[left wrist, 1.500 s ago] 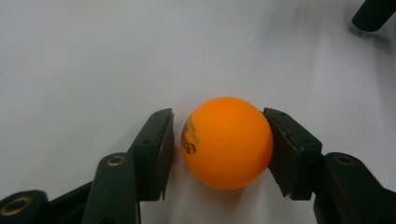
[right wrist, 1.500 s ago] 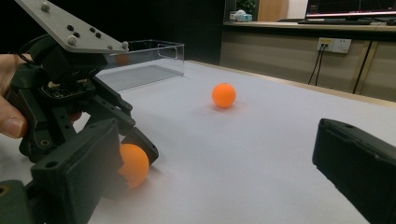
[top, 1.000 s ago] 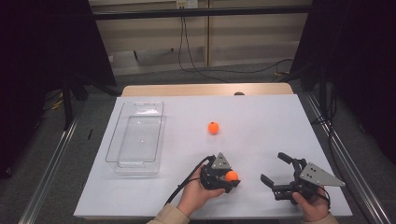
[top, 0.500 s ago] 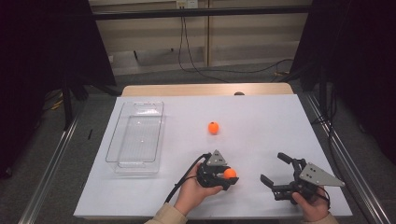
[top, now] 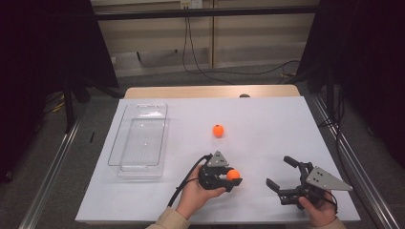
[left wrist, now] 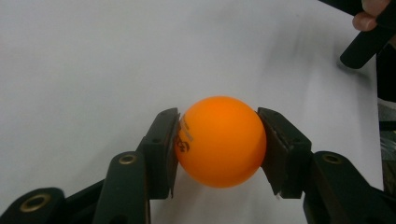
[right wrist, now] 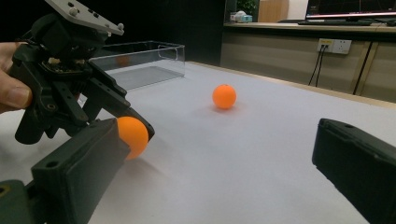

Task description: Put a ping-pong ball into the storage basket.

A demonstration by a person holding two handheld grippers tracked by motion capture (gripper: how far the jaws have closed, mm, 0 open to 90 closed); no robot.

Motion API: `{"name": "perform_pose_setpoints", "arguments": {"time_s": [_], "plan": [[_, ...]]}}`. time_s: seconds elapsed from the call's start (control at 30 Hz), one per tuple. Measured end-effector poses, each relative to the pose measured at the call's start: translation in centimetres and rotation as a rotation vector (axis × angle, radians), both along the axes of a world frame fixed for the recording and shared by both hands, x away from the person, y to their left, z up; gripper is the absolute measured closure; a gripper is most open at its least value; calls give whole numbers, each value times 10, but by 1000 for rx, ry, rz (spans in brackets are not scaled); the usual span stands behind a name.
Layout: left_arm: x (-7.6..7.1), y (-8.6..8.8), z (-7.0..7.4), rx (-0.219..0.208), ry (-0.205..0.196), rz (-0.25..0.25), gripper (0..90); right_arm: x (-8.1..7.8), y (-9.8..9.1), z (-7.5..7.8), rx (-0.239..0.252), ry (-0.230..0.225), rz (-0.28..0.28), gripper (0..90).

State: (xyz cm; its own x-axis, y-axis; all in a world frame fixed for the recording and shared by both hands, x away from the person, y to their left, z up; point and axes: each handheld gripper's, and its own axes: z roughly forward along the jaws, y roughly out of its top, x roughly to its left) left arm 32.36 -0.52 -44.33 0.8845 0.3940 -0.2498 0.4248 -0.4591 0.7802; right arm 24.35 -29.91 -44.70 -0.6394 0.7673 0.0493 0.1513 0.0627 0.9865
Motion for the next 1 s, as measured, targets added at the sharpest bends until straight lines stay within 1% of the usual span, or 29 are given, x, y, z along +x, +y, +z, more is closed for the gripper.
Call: {"name": "perform_pose_setpoints", "arguments": {"time_s": [0.03,0.13,0.27,0.3,0.57,0.83,0.9,1.0], "plan": [[1,2,1,6,-1,-2,509,0,0,0,3,3,-1,9],[2,4,2,-7,0,14,509,0,0,0,2,4,-3,9],[2,7,3,-14,-2,19,509,0,0,0,2,4,-3,9],[2,7,4,-16,2,18,509,0,1,0,0,6,0,9],[4,11,6,-18,0,27,509,0,1,0,0,5,0,9],[6,17,9,-31,1,48,509,0,1,0,0,4,-2,8],[6,18,9,-37,8,54,509,0,1,0,-3,3,-2,8],[7,20,10,-36,4,58,509,0,1,1,-3,4,-2,10]]}}
